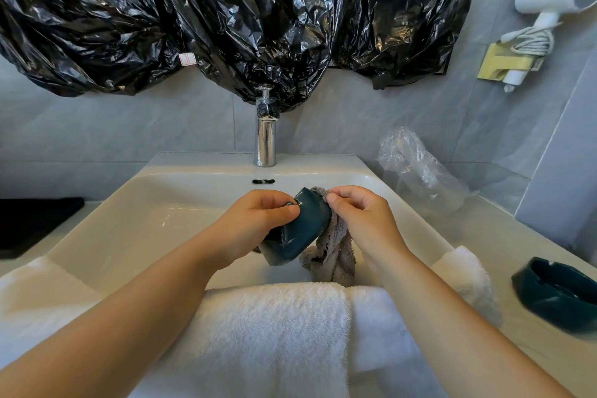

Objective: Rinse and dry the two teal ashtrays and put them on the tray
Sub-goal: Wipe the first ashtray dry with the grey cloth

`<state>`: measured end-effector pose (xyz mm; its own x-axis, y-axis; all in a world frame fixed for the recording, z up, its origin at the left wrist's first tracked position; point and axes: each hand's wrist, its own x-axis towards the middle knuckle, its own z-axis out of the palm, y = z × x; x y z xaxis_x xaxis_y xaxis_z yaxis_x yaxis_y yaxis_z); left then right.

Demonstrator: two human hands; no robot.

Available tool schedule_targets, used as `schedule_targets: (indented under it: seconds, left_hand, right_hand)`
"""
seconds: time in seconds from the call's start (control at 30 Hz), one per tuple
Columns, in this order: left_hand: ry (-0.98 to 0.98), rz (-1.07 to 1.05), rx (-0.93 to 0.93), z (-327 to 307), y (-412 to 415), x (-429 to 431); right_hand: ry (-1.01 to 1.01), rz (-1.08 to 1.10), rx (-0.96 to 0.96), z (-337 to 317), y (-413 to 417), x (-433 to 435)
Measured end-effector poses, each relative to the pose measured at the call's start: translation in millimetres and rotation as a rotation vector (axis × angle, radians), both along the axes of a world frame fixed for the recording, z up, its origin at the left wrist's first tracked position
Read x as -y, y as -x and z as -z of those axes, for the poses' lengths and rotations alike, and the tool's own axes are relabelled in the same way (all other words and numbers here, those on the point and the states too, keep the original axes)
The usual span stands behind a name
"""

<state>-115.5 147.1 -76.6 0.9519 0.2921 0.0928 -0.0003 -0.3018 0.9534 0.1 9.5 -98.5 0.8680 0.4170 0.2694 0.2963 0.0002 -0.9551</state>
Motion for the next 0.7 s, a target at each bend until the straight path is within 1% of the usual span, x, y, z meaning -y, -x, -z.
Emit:
schedule_targets:
  seconds: [0.17,0.3,0.43,0.6,0.7]
  left_hand:
    - [0.033,0.029,-0.019,0.4,-0.7,0.3]
    - [0.051,-0.007,-0.028,1.8,-2.3,-1.4]
    - [-0.037,-0.047,-0.036,5.2,-4.3,-2.2]
    - [-0.18,-0.033,-0.055,6.9,-6.0,-0.1]
    - [-0.204,-0.018,-0.058,6.6,-5.1,0.5]
  right_hand:
    - [0.047,-0.095,-0.02,-0.3,0.2,5.9]
    - [0.066,-0.12,0.076,-1.8,1.4,4.7]
    - [0.082,-0.098,0.179,-2.1,4.3,2.3]
    - [0.082,0.033,0.234,1.0,1.5,-1.3]
    - [0.089,-0.024,0.278,-1.8,3.9,-0.3]
